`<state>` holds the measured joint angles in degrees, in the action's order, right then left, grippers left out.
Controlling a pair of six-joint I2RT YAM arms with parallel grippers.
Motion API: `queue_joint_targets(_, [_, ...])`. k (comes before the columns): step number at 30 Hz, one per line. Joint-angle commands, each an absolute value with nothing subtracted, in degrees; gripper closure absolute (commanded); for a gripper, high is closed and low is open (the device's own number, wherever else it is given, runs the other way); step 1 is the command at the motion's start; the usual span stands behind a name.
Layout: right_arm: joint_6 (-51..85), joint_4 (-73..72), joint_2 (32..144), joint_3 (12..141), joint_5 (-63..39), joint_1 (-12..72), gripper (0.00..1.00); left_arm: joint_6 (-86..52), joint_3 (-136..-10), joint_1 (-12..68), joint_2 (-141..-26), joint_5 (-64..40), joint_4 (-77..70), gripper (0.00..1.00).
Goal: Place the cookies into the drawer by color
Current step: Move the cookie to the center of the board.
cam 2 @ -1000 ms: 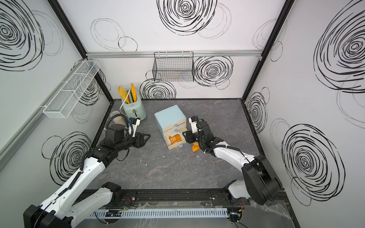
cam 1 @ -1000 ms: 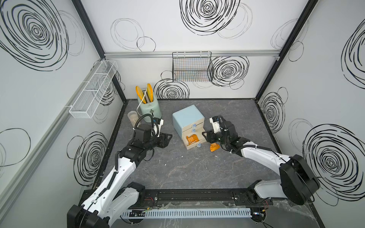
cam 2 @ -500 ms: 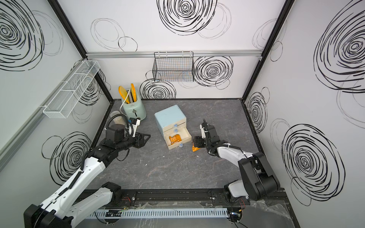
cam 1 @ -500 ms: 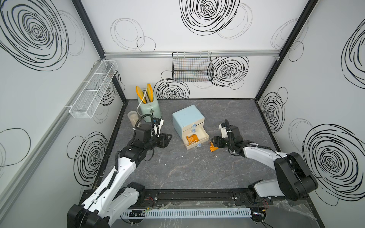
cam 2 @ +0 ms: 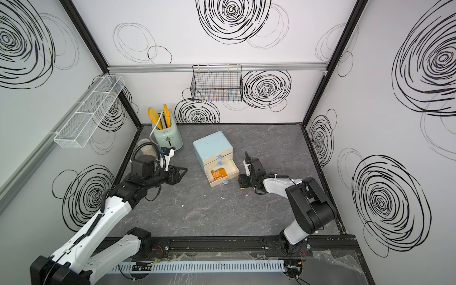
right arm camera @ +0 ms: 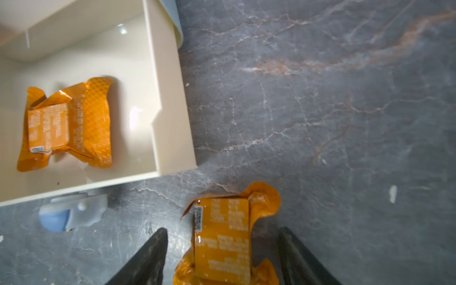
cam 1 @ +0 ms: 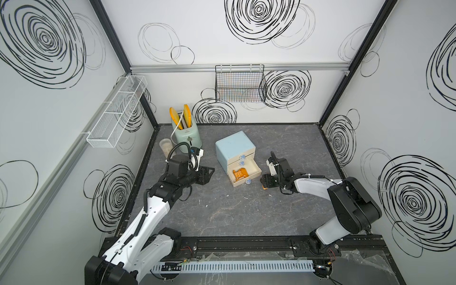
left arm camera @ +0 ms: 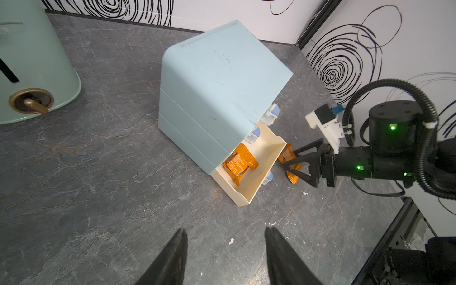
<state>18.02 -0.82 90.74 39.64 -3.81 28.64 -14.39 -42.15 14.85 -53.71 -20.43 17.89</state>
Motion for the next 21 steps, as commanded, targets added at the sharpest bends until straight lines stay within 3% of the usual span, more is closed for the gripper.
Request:
queue_joint_targets(1, [17.24, 4.20, 92.76, 40.77, 0.10, 30.41, 0.34, -14.44, -41.53, 14.21, -53.96, -21.62, 15.73, 0.44])
queue_joint_targets(8, [17.17, 5.50, 91.30, 39.52, 2.12, 34.21, 0.56, -14.55, -41.48, 14.18, -53.98, -22.23, 15.59, 0.44])
queue_joint_targets(21, [14.37, 2.40, 86.51, 34.05, -7.14, 45.22, 0.62, -21.70, -37.78, 24.27, -52.70, -18.33, 13.03, 0.44])
